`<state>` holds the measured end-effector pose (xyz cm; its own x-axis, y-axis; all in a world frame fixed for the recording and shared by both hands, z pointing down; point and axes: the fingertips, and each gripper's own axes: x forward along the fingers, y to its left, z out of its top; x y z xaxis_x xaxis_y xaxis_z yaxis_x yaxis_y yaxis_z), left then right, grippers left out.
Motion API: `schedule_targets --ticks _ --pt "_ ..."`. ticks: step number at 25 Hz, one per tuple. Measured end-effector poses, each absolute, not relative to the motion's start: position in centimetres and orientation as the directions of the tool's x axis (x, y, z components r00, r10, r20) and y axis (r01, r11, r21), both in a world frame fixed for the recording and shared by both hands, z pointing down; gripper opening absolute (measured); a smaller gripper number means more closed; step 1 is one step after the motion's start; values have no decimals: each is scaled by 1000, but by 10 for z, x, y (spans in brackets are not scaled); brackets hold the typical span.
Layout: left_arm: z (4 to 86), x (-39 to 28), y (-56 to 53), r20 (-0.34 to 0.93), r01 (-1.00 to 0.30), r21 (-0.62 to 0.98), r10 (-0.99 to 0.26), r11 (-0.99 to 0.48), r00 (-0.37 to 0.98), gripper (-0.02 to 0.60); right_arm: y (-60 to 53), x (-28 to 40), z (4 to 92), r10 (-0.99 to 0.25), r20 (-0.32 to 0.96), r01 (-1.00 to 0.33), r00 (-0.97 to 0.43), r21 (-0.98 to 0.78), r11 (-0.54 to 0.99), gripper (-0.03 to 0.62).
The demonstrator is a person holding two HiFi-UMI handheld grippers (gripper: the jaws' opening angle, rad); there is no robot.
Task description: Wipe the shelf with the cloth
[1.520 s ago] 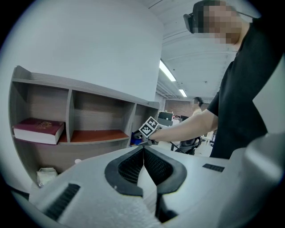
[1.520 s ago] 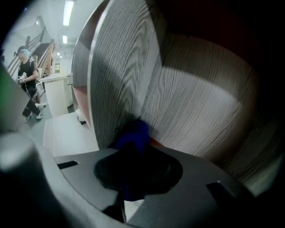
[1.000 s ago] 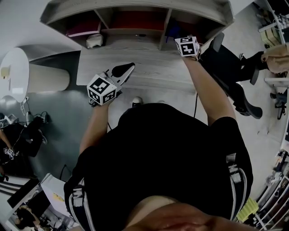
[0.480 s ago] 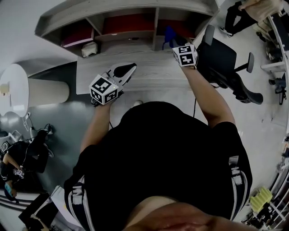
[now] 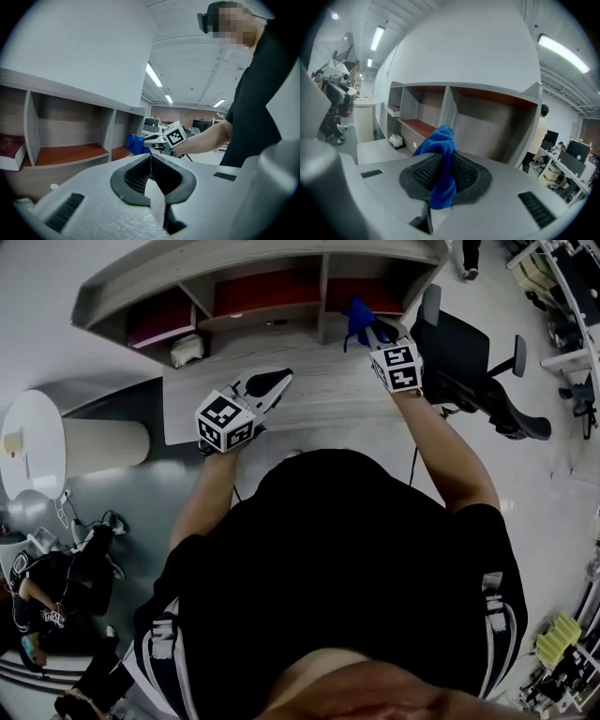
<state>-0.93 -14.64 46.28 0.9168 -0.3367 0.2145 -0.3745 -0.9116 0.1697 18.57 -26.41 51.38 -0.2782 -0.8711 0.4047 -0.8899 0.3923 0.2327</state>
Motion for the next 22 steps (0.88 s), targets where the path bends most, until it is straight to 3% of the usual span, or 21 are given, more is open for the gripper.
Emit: schedule_targets --ticks 22 --pt "457 9 -154 195 -219 161 -186 -963 963 18 -179 171 513 -900 374 -941 -225 158 301 55"
